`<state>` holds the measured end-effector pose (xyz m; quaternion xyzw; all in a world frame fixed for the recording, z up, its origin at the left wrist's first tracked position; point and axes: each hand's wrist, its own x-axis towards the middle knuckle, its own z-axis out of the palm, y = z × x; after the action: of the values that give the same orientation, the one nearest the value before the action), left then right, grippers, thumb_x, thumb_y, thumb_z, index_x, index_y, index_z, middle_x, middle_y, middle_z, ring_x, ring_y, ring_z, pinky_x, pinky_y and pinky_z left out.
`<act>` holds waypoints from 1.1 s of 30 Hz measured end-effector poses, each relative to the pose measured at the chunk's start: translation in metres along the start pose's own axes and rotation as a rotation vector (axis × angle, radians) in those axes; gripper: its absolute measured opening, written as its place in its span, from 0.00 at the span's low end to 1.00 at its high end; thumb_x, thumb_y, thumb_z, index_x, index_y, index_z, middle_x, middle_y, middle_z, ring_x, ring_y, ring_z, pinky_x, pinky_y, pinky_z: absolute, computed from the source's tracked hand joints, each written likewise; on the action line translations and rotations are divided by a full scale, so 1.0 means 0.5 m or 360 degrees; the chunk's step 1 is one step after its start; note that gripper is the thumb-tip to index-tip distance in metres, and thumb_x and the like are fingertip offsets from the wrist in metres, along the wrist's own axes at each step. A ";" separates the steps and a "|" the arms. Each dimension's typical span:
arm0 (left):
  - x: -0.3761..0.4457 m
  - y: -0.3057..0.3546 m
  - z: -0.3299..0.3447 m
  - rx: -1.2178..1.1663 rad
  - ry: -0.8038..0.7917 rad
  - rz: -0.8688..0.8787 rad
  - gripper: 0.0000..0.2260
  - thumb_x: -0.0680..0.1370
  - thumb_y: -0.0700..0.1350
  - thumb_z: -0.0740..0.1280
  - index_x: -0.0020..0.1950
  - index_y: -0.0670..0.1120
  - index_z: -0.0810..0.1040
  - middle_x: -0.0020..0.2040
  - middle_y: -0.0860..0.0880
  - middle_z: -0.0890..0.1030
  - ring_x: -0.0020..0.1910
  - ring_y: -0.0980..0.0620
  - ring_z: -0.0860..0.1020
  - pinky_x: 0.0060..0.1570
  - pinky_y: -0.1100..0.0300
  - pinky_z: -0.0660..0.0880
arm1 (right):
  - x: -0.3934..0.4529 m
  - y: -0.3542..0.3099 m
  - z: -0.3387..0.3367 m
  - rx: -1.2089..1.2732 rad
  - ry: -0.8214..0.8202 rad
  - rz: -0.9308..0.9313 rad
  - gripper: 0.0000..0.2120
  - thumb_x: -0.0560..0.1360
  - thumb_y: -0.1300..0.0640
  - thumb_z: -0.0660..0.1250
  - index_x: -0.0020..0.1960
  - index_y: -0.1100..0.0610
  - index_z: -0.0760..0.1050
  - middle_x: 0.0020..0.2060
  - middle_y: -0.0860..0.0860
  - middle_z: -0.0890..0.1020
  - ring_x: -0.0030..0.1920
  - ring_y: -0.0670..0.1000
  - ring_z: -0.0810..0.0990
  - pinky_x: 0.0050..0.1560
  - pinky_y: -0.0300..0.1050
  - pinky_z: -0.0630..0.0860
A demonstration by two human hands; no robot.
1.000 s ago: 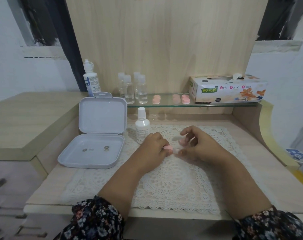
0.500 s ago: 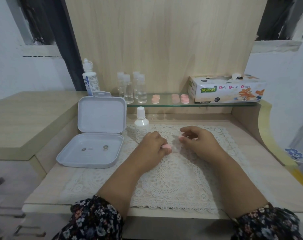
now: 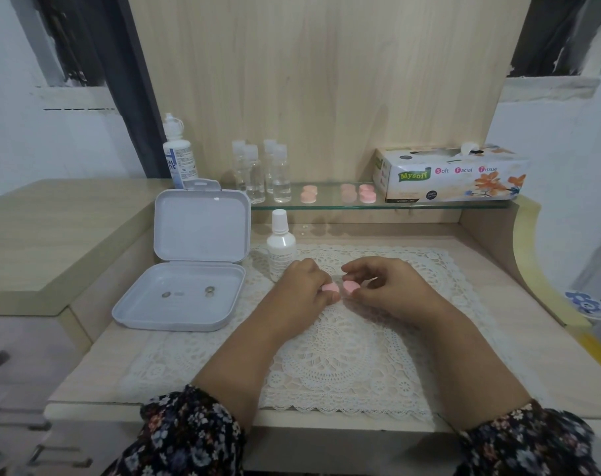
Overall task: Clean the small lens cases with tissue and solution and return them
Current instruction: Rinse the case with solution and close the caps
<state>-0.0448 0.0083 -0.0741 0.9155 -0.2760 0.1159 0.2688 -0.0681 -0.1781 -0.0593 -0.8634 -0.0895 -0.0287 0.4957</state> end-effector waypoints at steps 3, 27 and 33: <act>0.000 0.000 -0.001 0.0000 0.0001 0.0001 0.12 0.78 0.50 0.65 0.57 0.44 0.79 0.49 0.52 0.70 0.53 0.54 0.66 0.55 0.62 0.64 | 0.001 0.001 0.001 -0.0010 -0.0005 -0.0002 0.15 0.73 0.60 0.73 0.57 0.47 0.79 0.47 0.45 0.84 0.38 0.44 0.81 0.41 0.31 0.77; -0.002 0.002 -0.001 -0.0010 -0.0003 -0.0002 0.13 0.78 0.50 0.65 0.57 0.44 0.80 0.48 0.52 0.70 0.54 0.53 0.67 0.56 0.60 0.66 | 0.004 0.007 0.006 -0.0128 -0.0011 -0.0098 0.08 0.72 0.59 0.74 0.50 0.49 0.83 0.43 0.45 0.83 0.32 0.37 0.77 0.36 0.31 0.73; -0.001 0.001 -0.002 -0.0005 -0.0023 -0.0012 0.13 0.78 0.51 0.65 0.57 0.45 0.79 0.48 0.52 0.70 0.54 0.53 0.67 0.58 0.58 0.67 | 0.003 0.002 0.005 -0.0212 0.0030 -0.0088 0.10 0.69 0.57 0.76 0.48 0.47 0.81 0.42 0.45 0.82 0.36 0.39 0.78 0.40 0.35 0.75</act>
<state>-0.0458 0.0087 -0.0732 0.9169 -0.2748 0.1079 0.2687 -0.0667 -0.1762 -0.0613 -0.8913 -0.1065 -0.0565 0.4371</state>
